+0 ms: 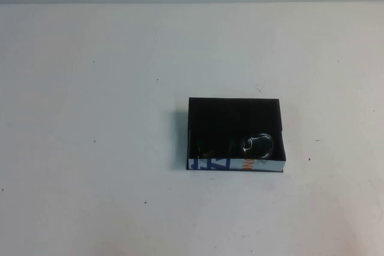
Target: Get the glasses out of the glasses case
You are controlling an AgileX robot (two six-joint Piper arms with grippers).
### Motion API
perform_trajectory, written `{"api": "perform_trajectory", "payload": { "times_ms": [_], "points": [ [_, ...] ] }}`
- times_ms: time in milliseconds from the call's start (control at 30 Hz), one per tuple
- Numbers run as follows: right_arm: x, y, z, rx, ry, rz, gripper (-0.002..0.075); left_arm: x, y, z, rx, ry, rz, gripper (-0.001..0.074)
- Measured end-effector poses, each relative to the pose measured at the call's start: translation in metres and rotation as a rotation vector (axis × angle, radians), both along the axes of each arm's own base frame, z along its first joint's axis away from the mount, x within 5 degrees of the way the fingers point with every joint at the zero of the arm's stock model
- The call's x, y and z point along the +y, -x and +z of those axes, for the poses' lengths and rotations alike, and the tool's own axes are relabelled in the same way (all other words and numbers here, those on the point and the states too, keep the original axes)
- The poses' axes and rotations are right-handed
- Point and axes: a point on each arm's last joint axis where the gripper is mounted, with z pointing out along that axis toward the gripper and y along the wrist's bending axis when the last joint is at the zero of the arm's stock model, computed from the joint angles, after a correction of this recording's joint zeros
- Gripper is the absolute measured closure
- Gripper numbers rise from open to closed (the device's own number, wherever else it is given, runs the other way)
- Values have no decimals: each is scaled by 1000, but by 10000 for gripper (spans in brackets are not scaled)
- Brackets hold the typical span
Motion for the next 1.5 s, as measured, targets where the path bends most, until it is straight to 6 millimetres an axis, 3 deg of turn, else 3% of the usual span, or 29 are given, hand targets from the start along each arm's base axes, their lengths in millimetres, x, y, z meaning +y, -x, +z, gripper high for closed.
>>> {"api": "perform_trajectory", "payload": {
  "times_ms": [1300, 1500],
  "points": [
    [0, 0, 0, 0, -2, 0, 743, 0, 0, 0, 0, 0, 0, 740],
    [3, 0, 0, 10, -97, 7, 743, 0, 0, 0, 0, 0, 0, 739]
  ]
}}
